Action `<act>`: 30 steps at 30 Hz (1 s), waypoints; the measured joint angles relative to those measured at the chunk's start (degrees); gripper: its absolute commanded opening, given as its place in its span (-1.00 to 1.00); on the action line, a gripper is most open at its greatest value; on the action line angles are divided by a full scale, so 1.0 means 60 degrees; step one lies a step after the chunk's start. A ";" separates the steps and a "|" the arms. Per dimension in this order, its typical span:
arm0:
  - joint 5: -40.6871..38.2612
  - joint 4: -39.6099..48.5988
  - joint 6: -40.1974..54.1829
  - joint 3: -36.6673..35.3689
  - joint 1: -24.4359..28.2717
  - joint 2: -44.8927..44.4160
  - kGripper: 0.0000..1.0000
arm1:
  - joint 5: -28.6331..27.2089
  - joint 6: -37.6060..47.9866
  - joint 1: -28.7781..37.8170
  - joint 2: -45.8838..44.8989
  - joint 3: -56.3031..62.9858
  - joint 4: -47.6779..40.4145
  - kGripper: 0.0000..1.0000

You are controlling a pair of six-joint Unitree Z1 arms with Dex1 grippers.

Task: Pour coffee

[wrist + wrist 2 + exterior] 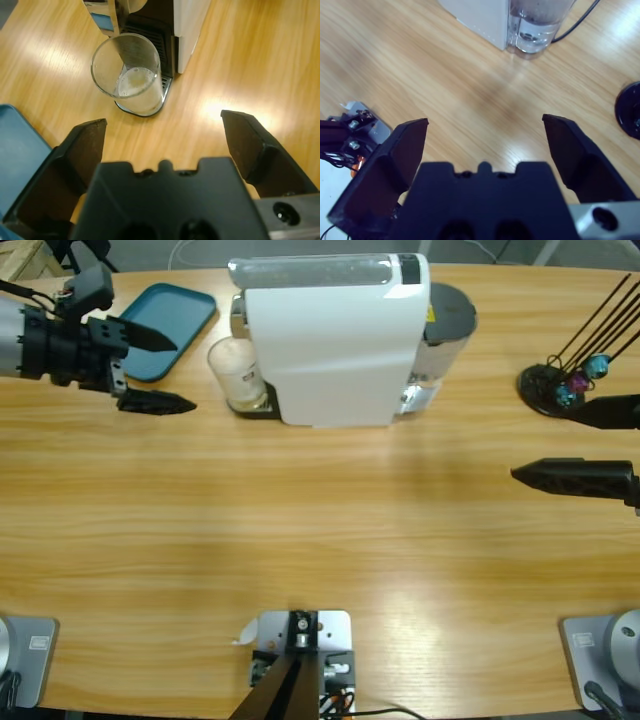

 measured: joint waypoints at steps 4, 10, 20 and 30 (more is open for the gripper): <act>0.0222 -0.0797 0.0152 -0.0063 0.0077 0.0432 1.00 | -0.0005 0.0000 0.0000 0.0008 -0.0004 0.0185 1.00; -0.0320 -0.1232 0.0152 -0.0517 0.0098 0.1165 1.00 | -0.0021 -0.0013 0.0000 0.0315 -0.0011 0.0198 1.00; -0.0618 -0.1543 0.0152 -0.0778 0.0098 0.1988 1.00 | -0.0203 -0.0030 0.0000 0.0926 -0.0430 0.0204 1.00; -0.0667 -0.1584 0.0153 -0.1107 0.0009 0.2529 1.00 | -0.0223 -0.0043 0.0000 0.1142 -0.0811 0.0286 1.00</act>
